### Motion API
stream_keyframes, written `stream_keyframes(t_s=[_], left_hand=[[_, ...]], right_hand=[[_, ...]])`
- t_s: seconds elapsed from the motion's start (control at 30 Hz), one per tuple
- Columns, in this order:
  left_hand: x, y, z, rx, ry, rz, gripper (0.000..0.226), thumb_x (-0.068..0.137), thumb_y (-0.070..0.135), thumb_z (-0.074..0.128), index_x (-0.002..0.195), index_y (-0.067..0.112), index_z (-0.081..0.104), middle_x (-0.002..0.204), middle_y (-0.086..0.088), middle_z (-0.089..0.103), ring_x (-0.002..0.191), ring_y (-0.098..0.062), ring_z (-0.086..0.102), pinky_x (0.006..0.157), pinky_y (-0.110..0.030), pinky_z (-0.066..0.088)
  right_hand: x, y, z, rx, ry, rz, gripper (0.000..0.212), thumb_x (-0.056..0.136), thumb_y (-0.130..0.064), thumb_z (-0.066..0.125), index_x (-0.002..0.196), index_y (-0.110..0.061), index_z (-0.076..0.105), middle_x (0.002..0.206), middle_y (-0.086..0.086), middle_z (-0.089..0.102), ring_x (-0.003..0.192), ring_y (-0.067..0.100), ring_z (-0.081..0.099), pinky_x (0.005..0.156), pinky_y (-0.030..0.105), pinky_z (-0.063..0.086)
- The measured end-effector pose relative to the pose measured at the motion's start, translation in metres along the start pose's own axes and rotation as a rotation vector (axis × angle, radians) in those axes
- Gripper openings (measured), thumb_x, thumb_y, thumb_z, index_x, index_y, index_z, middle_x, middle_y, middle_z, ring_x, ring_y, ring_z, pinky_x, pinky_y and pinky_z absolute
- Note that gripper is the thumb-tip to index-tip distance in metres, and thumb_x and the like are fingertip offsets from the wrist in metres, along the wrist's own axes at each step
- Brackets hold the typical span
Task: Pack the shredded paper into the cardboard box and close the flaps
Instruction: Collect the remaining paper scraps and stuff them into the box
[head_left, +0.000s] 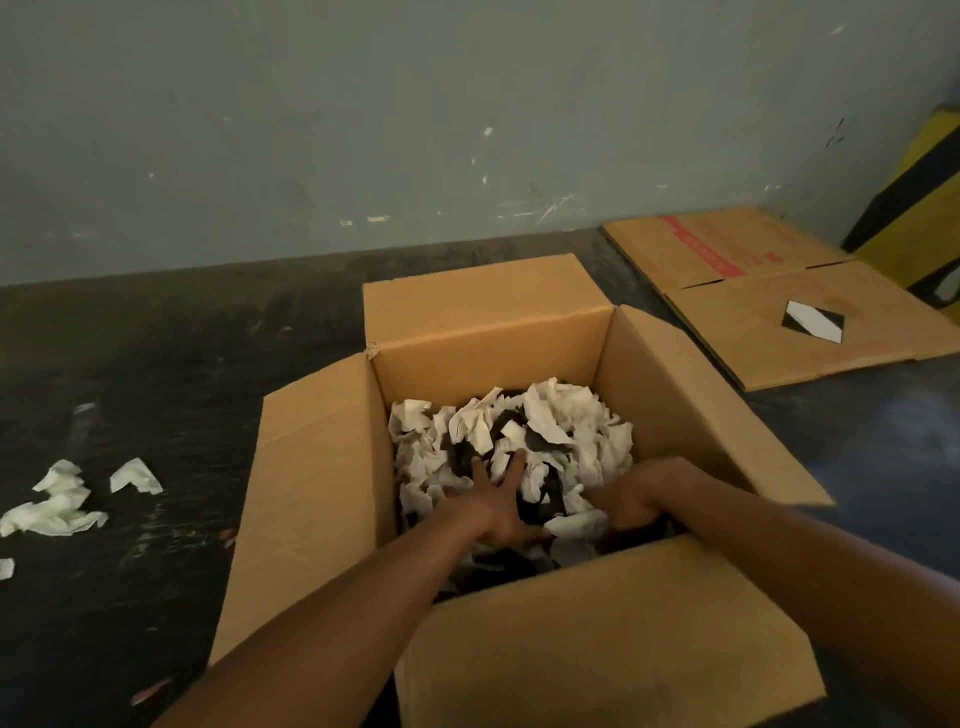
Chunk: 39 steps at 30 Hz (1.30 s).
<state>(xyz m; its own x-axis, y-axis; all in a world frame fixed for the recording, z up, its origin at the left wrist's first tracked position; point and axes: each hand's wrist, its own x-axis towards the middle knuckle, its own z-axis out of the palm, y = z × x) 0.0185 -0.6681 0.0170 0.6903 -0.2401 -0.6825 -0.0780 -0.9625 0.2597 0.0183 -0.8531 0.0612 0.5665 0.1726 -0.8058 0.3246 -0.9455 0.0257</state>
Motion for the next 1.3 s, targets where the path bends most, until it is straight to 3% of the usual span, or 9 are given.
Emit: stream_keyframes(t_s=[0.13, 0.27, 0.37, 0.43, 0.6, 0.83, 0.93, 1.07, 1.3], left_hand=[[-0.009, -0.003, -0.005, -0.003, 0.038, 0.009, 0.109, 0.080, 0.070, 0.058, 0.150, 0.038, -0.020, 0.161, -0.013, -0.021, 0.149, -0.042, 0.009, 0.117, -0.057, 0.022], [-0.040, -0.003, -0.034, 0.081, 0.142, 0.120, 0.081, 0.091, 0.058, 0.053, 0.155, 0.023, 0.019, 0.159, -0.010, 0.029, 0.140, -0.032, 0.036, 0.111, -0.042, 0.035], [-0.071, -0.012, -0.054, 0.057, 0.344, 0.150, 0.055, 0.094, 0.052, 0.047, 0.139, 0.020, 0.049, 0.140, -0.010, 0.054, 0.122, -0.029, 0.053, 0.098, -0.040, 0.046], [-0.092, -0.023, -0.062, 0.003, 0.531, 0.179, 0.050, 0.095, 0.049, 0.044, 0.135, 0.022, 0.050, 0.135, -0.010, 0.058, 0.118, -0.030, 0.055, 0.095, -0.043, 0.049], [-0.148, -0.069, -0.063, 0.131, 0.824, 0.160, 0.060, 0.096, 0.051, 0.037, 0.149, 0.025, 0.029, 0.156, -0.006, 0.033, 0.144, -0.036, 0.023, 0.115, -0.055, 0.022], [-0.230, -0.193, -0.027, 0.044, 0.790, 0.030, 0.066, 0.097, 0.052, 0.037, 0.154, 0.028, 0.015, 0.163, -0.007, 0.015, 0.149, -0.039, 0.007, 0.119, -0.058, 0.010], [-0.262, -0.258, 0.004, -0.035, 0.789, -0.052, 0.067, 0.097, 0.053, 0.037, 0.155, 0.028, 0.013, 0.164, -0.007, 0.012, 0.150, -0.037, 0.006, 0.120, -0.057, 0.010], [-0.303, -0.339, 0.054, -0.135, 0.779, -0.185, 0.073, 0.095, 0.056, 0.040, 0.155, 0.028, 0.009, 0.165, -0.007, 0.008, 0.150, -0.038, 0.003, 0.119, -0.057, 0.009], [-0.340, -0.462, 0.138, -0.455, 0.664, -0.460, 0.101, 0.082, 0.072, 0.049, 0.154, 0.033, -0.011, 0.164, -0.010, -0.008, 0.148, -0.044, -0.005, 0.118, -0.063, 0.009]], right_hand=[[-0.014, 0.004, -0.012, 0.067, 0.024, 0.035, 0.081, 0.087, -0.040, 0.062, 0.152, -0.036, 0.014, 0.162, 0.002, 0.016, 0.146, 0.025, 0.022, 0.115, 0.041, 0.028], [-0.053, -0.006, -0.036, 0.200, 0.090, 0.083, 0.072, 0.089, -0.039, 0.063, 0.151, -0.033, 0.025, 0.160, 0.003, 0.019, 0.142, 0.028, 0.029, 0.106, 0.036, 0.037], [-0.076, -0.021, -0.050, 0.236, 0.274, 0.093, 0.058, 0.099, -0.035, 0.047, 0.151, -0.021, 0.026, 0.159, 0.006, 0.021, 0.143, 0.026, 0.027, 0.107, 0.033, 0.031], [-0.083, -0.037, -0.056, 0.256, 0.413, 0.092, 0.062, 0.100, -0.043, 0.040, 0.153, -0.018, 0.019, 0.161, 0.006, 0.018, 0.145, 0.026, 0.023, 0.113, 0.034, 0.024], [-0.097, -0.105, -0.058, 0.290, 0.653, 0.098, 0.071, 0.096, -0.060, 0.030, 0.154, -0.032, 0.002, 0.162, 0.013, -0.001, 0.148, 0.036, 0.007, 0.118, 0.048, 0.017], [-0.096, -0.251, -0.040, 0.292, 0.892, -0.028, 0.060, 0.096, -0.050, 0.040, 0.150, -0.029, 0.024, 0.159, 0.013, 0.017, 0.145, 0.033, 0.016, 0.115, 0.049, 0.023], [-0.086, -0.326, -0.023, 0.283, 0.978, -0.132, 0.057, 0.097, -0.045, 0.040, 0.149, -0.029, 0.024, 0.160, 0.011, 0.014, 0.148, 0.029, 0.009, 0.118, 0.048, 0.016], [-0.066, -0.418, 0.001, 0.273, 0.984, -0.249, 0.060, 0.097, -0.047, 0.041, 0.151, -0.032, 0.018, 0.162, 0.007, 0.004, 0.149, 0.025, -0.001, 0.120, 0.046, 0.011], [-0.014, -0.519, 0.040, 0.424, 0.734, -0.256, 0.077, 0.090, -0.060, 0.045, 0.151, -0.040, 0.003, 0.162, 0.009, -0.007, 0.148, 0.032, -0.007, 0.119, 0.052, 0.012]])
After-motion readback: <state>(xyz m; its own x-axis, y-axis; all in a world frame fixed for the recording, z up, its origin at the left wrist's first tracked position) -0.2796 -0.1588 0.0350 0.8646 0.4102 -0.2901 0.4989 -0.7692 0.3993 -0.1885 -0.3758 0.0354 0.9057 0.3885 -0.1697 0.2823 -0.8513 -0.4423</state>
